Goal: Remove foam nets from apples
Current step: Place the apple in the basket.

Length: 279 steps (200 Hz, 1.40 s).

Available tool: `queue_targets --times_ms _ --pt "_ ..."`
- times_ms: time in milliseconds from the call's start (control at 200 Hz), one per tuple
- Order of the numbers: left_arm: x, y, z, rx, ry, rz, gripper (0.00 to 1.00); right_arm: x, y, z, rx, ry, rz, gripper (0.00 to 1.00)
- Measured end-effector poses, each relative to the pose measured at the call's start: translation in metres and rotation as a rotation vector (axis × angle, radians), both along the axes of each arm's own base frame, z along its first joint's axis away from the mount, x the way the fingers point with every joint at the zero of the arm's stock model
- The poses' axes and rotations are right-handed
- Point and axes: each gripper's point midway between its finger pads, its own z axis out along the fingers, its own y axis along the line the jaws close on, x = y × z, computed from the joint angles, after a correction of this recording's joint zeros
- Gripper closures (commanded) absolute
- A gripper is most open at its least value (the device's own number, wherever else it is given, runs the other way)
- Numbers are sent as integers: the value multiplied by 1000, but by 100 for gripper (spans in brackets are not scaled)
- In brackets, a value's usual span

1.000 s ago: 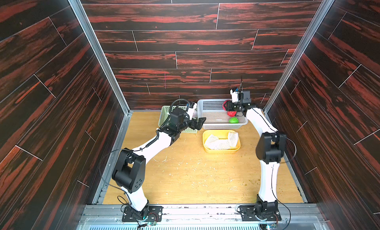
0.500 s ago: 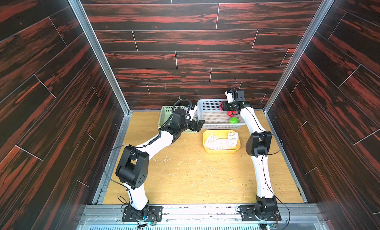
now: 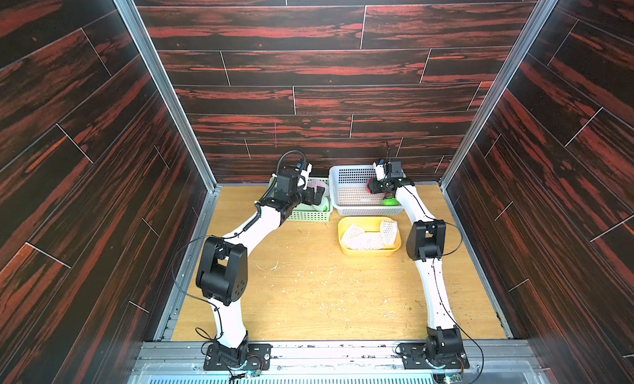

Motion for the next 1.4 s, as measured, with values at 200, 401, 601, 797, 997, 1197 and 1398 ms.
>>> queue_targets --times_ms 200,401,601,797,997,1197,1398 --pt "29 20 -9 28 53 76 0 4 -3 4 -16 -24 -16 19" --pt "47 37 -23 73 126 148 0 5 0 6 -11 -32 -5 4" --pt "48 45 -32 108 171 178 0 4 3 27 -6 -62 12 1" --pt "44 49 -38 129 202 188 0 0 6 78 15 -125 29 1" --pt "35 49 -41 121 261 187 0 -29 17 152 32 -199 58 1" --pt "20 57 -48 133 308 218 0 -128 43 189 69 -310 133 1" --pt "18 71 -43 157 322 258 0 -221 72 195 144 -434 241 1"
